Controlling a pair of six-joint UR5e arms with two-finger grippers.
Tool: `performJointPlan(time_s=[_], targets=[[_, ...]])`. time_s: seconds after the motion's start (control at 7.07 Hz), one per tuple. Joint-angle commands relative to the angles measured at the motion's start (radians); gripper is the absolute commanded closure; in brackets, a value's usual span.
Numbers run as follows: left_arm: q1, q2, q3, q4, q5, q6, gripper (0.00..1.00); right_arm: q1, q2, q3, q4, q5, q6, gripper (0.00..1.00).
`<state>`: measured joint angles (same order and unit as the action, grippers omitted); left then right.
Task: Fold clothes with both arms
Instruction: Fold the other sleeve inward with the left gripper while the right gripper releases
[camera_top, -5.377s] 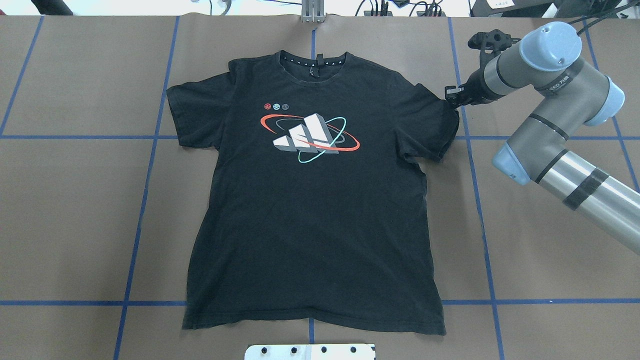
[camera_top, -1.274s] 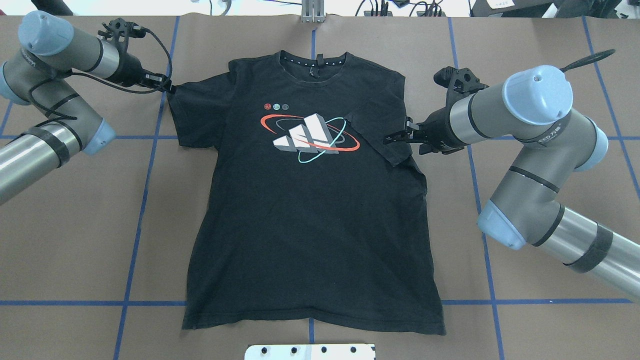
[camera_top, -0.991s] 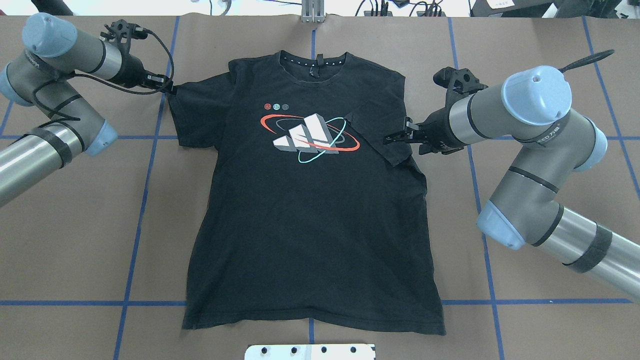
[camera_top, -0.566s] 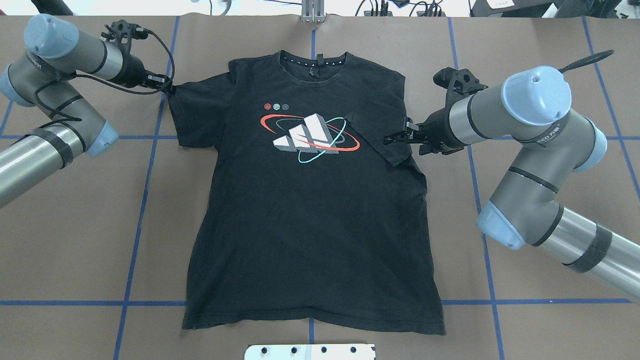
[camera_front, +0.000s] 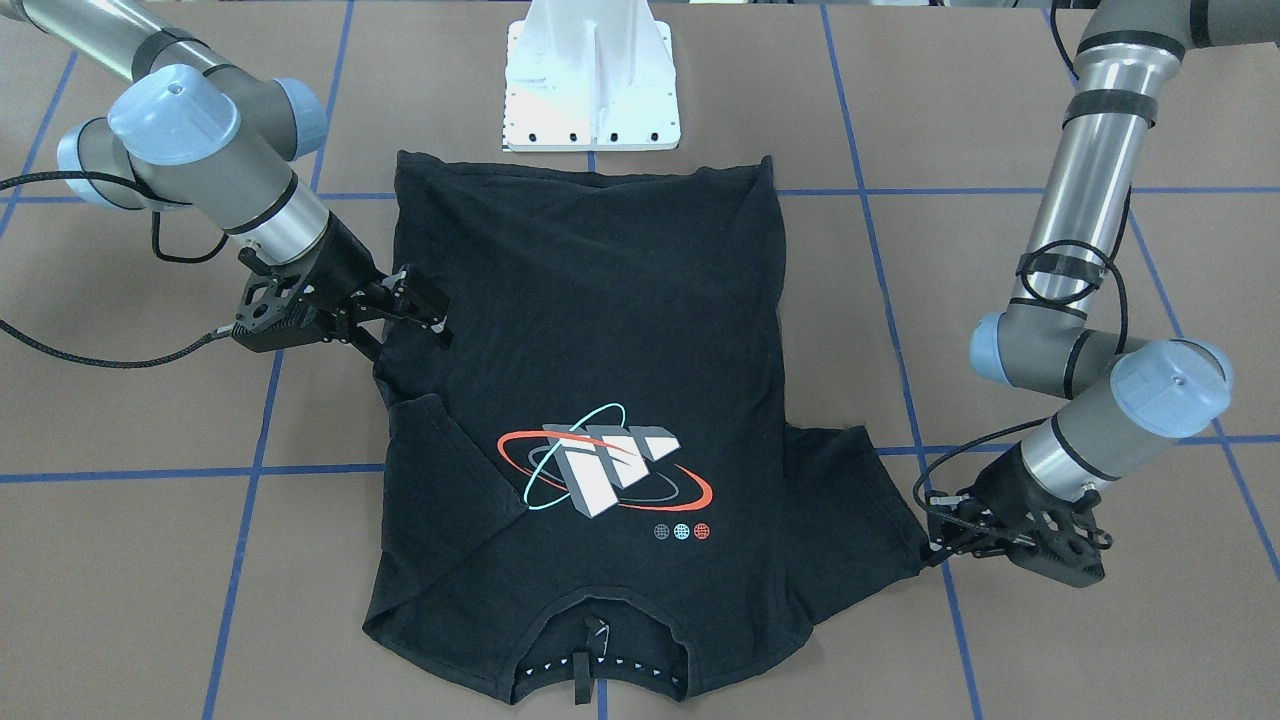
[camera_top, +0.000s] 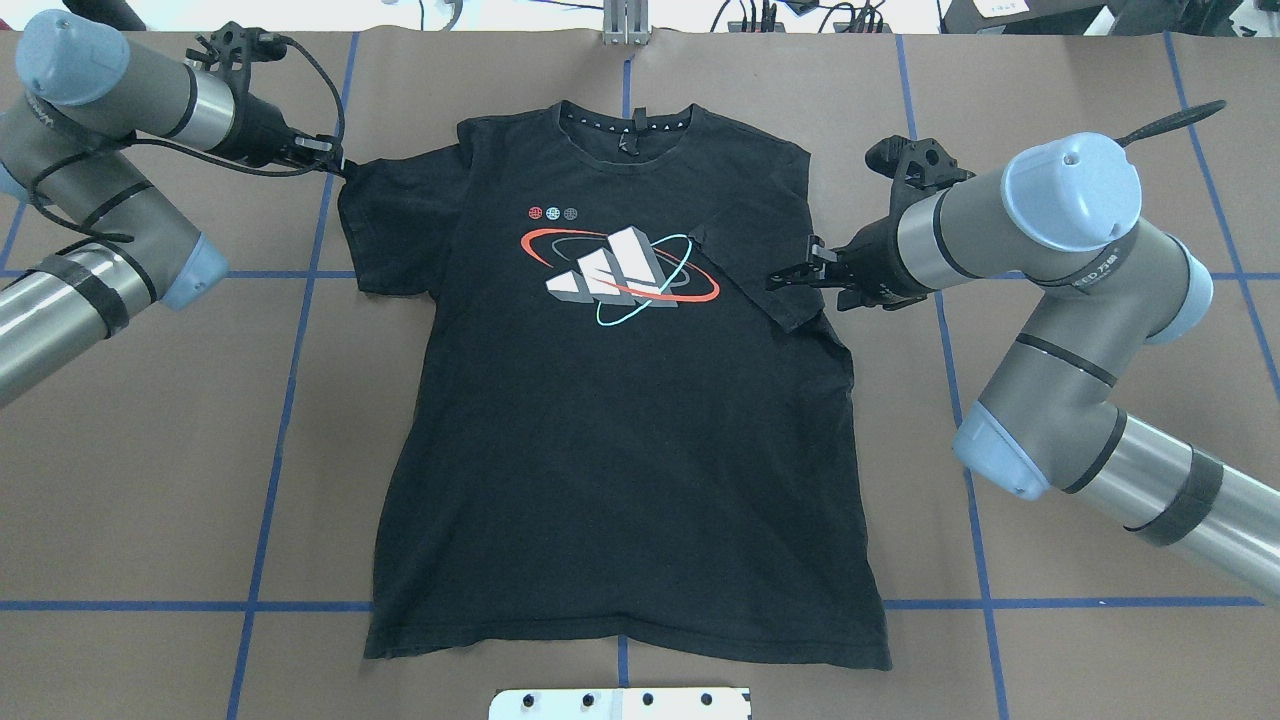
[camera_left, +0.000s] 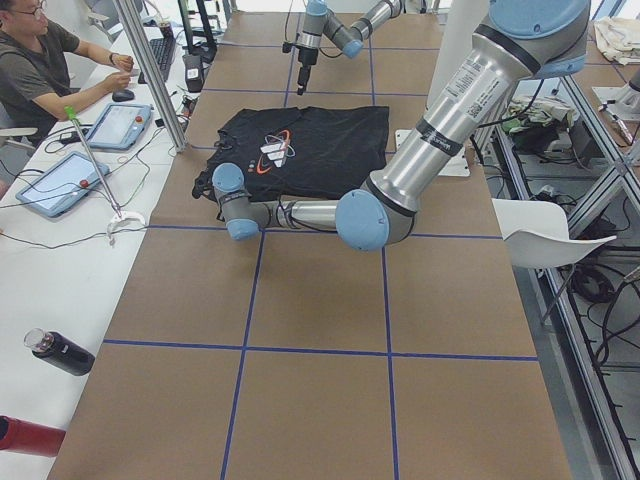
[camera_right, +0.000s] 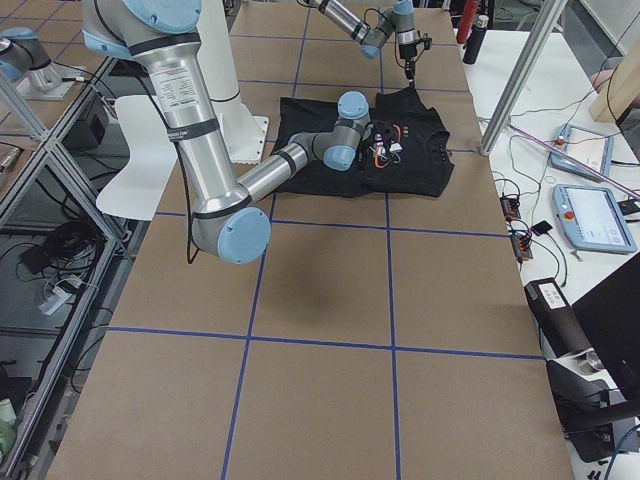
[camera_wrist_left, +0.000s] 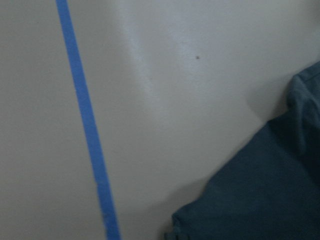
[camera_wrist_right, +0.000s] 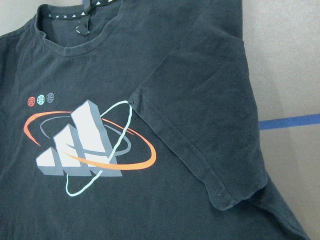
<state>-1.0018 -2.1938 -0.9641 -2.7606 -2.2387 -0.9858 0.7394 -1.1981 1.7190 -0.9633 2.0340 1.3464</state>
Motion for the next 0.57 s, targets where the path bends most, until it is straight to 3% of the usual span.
performJointPlan(time_s=[0.0,0.28,0.42], targets=[[0.043,-0.025,-0.172,0.06,-0.003,-0.316,1.0,0.002,0.003,-0.001,0.0,0.002,-0.004,0.0],[0.138,-0.098,-0.157,0.085,0.138,-0.394,1.0,0.002,0.002,-0.001,0.0,0.002,-0.004,0.0],[0.162,-0.147,-0.154,0.17,0.195,-0.407,1.0,0.002,0.002,-0.001,-0.002,0.0,-0.004,0.0]])
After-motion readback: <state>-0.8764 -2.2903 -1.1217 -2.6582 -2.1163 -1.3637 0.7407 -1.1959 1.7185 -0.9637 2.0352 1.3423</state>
